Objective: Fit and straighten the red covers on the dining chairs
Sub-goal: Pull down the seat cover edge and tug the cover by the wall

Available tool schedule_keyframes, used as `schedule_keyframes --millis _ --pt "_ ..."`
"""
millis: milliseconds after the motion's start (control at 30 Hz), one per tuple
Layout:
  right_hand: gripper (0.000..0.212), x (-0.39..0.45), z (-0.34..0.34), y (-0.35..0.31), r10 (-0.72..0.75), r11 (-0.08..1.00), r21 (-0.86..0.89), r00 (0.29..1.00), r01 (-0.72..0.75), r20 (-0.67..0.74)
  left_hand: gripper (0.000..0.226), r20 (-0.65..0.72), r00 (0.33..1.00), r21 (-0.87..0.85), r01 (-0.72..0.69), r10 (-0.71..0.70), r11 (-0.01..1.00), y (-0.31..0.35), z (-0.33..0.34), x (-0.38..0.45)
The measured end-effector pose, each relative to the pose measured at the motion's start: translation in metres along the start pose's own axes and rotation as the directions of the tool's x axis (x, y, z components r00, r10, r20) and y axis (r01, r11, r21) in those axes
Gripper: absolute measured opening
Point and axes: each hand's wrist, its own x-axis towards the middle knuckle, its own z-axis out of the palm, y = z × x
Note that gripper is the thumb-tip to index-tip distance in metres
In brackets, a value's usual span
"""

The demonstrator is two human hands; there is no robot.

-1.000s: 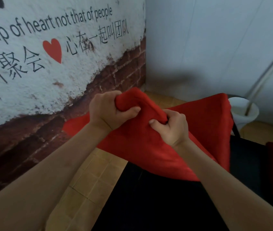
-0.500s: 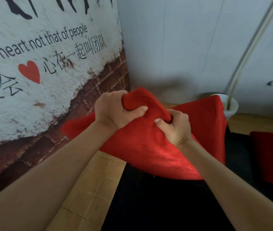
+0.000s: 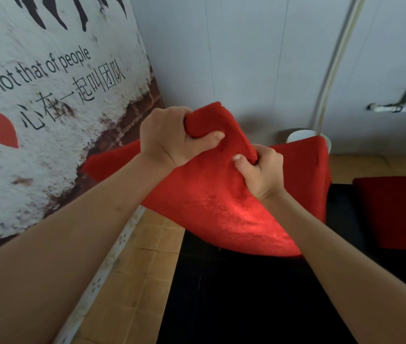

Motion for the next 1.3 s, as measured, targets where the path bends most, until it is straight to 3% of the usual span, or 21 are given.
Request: schedule_keyframes --millis 433,567,1000,1133,1300 --pt "0.039 -0.003 -0.031 0.016 -0.048 0.998 0.029 0.995 0.050 -0.085 0.087 0.035 0.998 0.053 -0.056 0.054 0.997 0.040 0.005 0.005" --pt "0.040 -0.007 -0.047 0.020 -0.028 0.999 0.017 0.996 0.029 -0.081 0.074 0.039 0.997 0.059 -0.072 0.070 0.996 0.057 0.008 0.003" --pt "0.034 -0.022 -0.106 0.038 0.054 0.995 0.081 0.998 -0.051 -0.036 0.073 0.061 0.994 0.075 -0.097 0.093 0.992 0.120 0.018 -0.005" --pt "0.039 -0.027 -0.121 0.043 0.074 0.993 0.096 0.997 -0.071 -0.027 0.080 0.061 0.992 0.102 -0.112 0.106 0.988 0.136 0.021 -0.007" --pt "0.050 -0.032 -0.141 0.053 0.097 0.989 0.113 0.995 -0.094 -0.022 0.068 0.028 0.990 0.088 -0.137 0.135 0.987 0.157 0.026 -0.011"
